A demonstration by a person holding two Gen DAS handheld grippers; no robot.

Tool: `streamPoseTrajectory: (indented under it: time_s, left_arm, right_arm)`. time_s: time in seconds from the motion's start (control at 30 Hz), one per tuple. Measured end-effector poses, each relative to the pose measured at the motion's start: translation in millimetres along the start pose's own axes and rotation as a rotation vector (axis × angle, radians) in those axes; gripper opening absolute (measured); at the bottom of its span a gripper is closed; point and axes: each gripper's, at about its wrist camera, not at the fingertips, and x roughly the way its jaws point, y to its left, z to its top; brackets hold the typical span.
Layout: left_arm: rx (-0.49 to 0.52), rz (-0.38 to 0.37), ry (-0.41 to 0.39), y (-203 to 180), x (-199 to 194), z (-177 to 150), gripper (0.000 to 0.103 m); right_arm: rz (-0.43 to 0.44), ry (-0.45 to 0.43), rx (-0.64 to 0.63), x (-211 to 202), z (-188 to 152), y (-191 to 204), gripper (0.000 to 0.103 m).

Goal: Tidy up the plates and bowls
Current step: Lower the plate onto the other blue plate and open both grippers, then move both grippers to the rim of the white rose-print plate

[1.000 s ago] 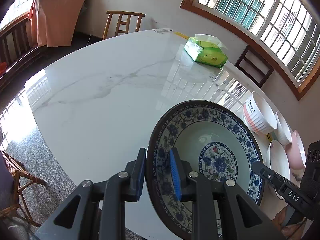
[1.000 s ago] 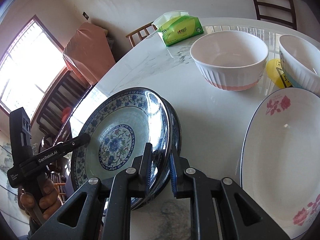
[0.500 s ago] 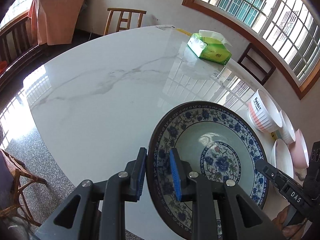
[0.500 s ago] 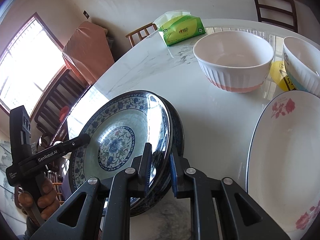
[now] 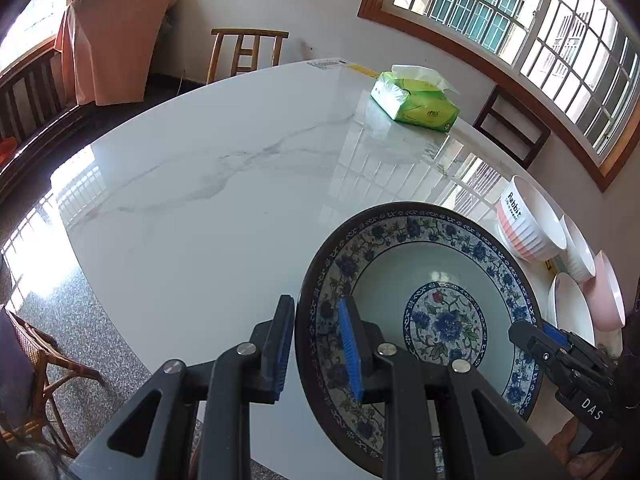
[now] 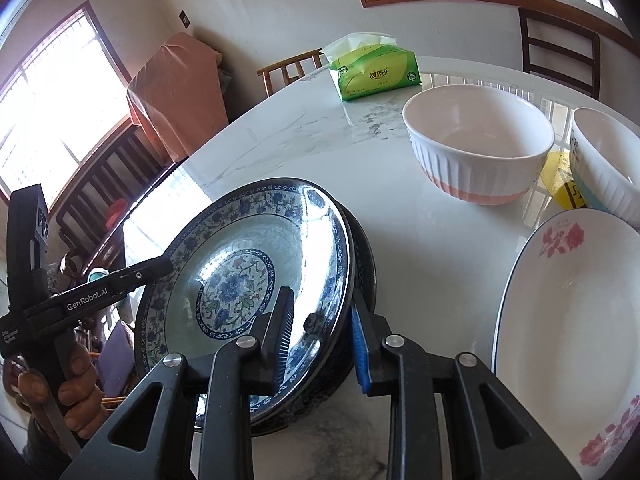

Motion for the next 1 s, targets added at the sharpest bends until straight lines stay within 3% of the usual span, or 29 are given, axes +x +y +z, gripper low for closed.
streamPoseTrajectory:
  time_s: [0.23, 0.3, 0.47, 0.63, 0.73, 0.83, 0.9, 1.0]
  left_arm:
    - [-0.004, 0.000, 0.015, 2, 3, -2, 0.025]
    - [0.000, 0.001, 0.012, 1, 3, -2, 0.025]
    - [-0.022, -0.022, -0.009, 0, -11, -3, 0.025]
    - [0.021, -0.064, -0.047, -23, -35, -12, 0.025]
    - [0.075, -0.088, -0.097, -49, -50, -24, 0.026]
    - [0.178, -0.087, -0.146, -88, -58, -37, 0.027]
    - [0.245, -0.121, -0.177, -114, -62, -47, 0.027]
    - [0.317, -0.155, -0.162, -150, -59, -55, 0.035]
  right_arm:
    - [-0.085, -0.023, -0.121, 0, 0, 19, 0.046]
    - [-0.142, -0.045, -0.178, 0, -1, 27, 0.064]
    - [-0.229, -0.097, -0.276, -9, -6, 41, 0.065]
    - [-0.180, -0.192, -0.159, -49, -14, 19, 0.065]
    - [-0.202, -0.277, -0.097, -82, -32, -5, 0.065]
    - [-0.276, -0.394, -0.052, -118, -51, -34, 0.065]
    - [-0.369, -0.467, -0.018, -138, -63, -57, 0.065]
    - [-0.472, -0.481, 0.052, -156, -74, -97, 0.065]
